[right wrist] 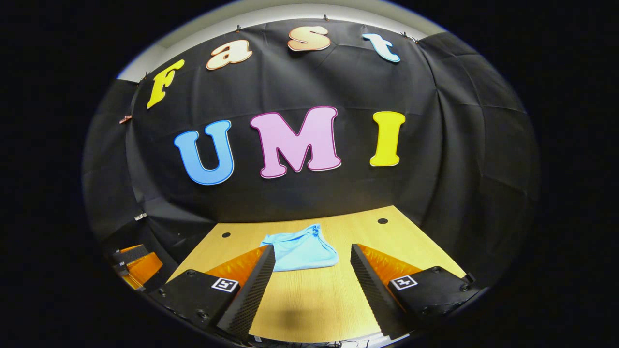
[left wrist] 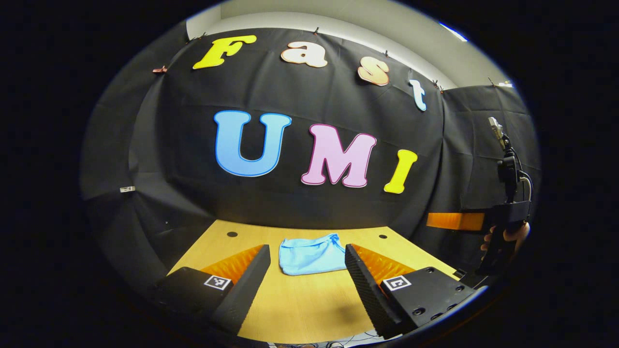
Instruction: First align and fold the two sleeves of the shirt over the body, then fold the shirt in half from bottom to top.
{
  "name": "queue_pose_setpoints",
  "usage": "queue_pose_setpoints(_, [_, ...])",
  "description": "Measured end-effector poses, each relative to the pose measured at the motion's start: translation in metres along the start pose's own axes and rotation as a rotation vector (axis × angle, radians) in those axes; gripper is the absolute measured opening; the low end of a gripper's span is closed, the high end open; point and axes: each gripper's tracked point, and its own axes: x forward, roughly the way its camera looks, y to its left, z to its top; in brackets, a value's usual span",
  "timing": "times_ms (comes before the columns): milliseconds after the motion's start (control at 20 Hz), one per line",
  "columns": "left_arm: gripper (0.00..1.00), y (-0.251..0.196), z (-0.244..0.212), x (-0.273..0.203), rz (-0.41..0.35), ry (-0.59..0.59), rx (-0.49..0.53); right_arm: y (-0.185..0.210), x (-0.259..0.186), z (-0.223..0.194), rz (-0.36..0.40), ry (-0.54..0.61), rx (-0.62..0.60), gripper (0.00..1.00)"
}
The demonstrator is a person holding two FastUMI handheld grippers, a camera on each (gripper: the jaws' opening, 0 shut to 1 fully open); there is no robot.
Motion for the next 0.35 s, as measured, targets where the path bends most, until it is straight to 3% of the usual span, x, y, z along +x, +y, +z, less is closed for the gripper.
queue_pose_setpoints(350, [0.97, 0.011, 0.001, -0.024, 0.035, -0.010, 0.001, 0.001, -0.021, -0.016, 0.018, 0.018, 0.014, 0.97])
